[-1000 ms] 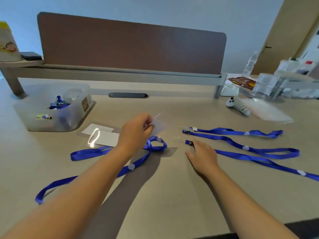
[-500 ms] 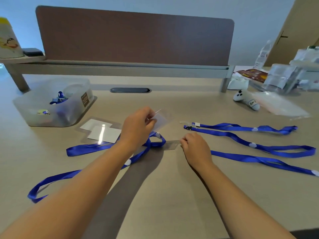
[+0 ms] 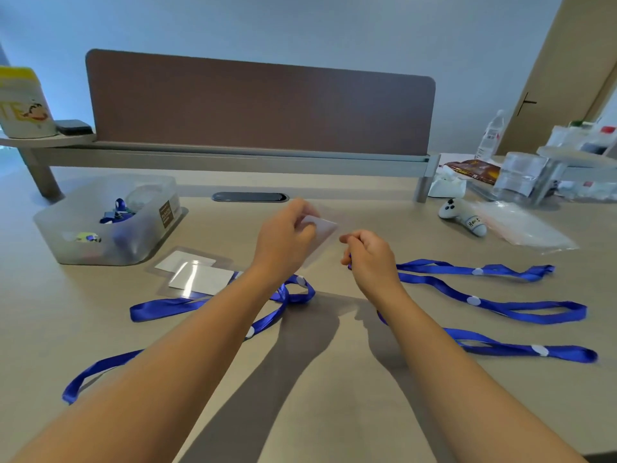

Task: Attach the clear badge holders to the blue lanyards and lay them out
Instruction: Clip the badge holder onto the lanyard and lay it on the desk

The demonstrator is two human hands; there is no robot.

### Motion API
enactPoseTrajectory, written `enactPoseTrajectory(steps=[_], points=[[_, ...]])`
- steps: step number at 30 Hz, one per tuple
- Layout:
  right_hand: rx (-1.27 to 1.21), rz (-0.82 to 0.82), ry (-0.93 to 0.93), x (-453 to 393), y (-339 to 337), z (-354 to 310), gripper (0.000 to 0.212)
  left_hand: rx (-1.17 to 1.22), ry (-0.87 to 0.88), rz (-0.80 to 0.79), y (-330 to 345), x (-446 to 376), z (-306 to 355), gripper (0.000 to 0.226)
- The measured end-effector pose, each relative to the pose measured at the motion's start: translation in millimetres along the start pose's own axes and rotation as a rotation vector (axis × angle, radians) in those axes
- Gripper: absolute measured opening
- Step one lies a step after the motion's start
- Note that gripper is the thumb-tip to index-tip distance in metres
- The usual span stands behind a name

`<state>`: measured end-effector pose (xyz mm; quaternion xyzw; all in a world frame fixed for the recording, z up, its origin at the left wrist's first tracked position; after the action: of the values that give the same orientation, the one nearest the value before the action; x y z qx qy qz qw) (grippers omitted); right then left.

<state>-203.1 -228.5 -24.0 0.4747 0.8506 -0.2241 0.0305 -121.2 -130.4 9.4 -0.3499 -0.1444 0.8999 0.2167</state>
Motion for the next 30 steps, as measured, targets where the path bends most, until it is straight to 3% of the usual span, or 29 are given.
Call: enactPoseTrajectory(steps=[7, 15, 24, 30], points=[[-0.096, -0.069, 0.076, 4, -9, -11, 0.027, 0.011, -0.026, 0.014, 1, 1, 8, 0.011], [-0.144, -0.041, 0.078, 13, -15, -24, 0.032, -0.001, -0.032, -0.016, 1, 11, 8, 0.015], [-0.269, -0.100, 0.280, 22, -9, -30, 0.031, -0.095, 0.057, -0.010, -10, 17, 10, 0.014], [-0.351, -0.127, 0.291, 25, -5, -32, 0.027, -0.079, 0.060, -0.040, -10, 17, 8, 0.011]])
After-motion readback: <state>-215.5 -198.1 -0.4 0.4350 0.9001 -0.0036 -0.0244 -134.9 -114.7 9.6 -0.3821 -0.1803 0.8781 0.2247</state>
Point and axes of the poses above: each hand's wrist, its own x-axis away from the middle knuckle, its own y-axis out of the palm, z = x × y, the point moved 4 cm from there along -x, towards the middle knuckle, and after that the axes turned 6 degrees about z, right-handed, at the moved point
